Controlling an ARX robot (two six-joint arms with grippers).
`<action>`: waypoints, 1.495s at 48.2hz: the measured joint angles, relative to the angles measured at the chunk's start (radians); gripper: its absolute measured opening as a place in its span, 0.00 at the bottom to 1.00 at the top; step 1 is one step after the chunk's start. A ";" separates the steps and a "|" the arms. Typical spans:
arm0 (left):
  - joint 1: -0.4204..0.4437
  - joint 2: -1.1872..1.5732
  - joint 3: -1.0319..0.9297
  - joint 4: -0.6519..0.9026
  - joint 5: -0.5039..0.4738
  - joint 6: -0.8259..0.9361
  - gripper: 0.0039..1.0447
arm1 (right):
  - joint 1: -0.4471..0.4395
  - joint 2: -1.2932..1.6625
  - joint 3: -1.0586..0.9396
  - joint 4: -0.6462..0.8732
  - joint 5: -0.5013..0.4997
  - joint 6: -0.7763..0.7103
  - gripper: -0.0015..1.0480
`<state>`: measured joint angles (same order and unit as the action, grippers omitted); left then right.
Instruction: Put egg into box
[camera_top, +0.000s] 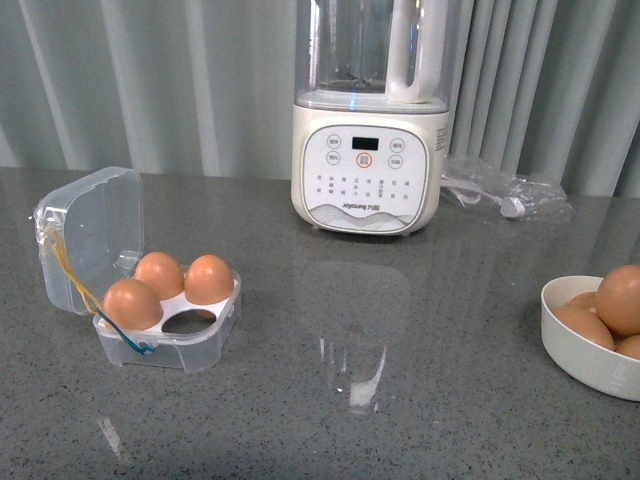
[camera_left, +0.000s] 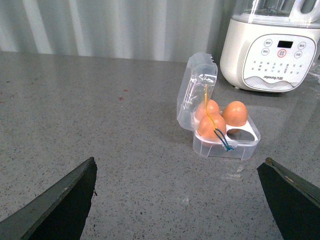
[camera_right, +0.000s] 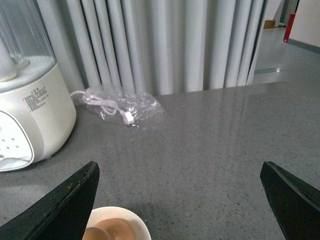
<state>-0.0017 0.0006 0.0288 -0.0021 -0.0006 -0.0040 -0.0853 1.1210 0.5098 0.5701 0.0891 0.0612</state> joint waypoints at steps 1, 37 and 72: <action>0.000 0.000 0.000 0.000 0.000 0.000 0.94 | 0.004 0.027 0.018 -0.007 -0.002 -0.009 0.93; 0.000 0.000 0.000 0.000 0.000 0.000 0.94 | 0.027 0.309 0.121 -0.103 -0.311 -0.219 0.93; 0.000 0.000 0.000 0.000 0.000 0.000 0.94 | 0.036 0.457 0.111 -0.005 -0.372 -0.143 0.75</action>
<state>-0.0017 0.0006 0.0288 -0.0021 -0.0006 -0.0040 -0.0494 1.5780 0.6212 0.5648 -0.2829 -0.0822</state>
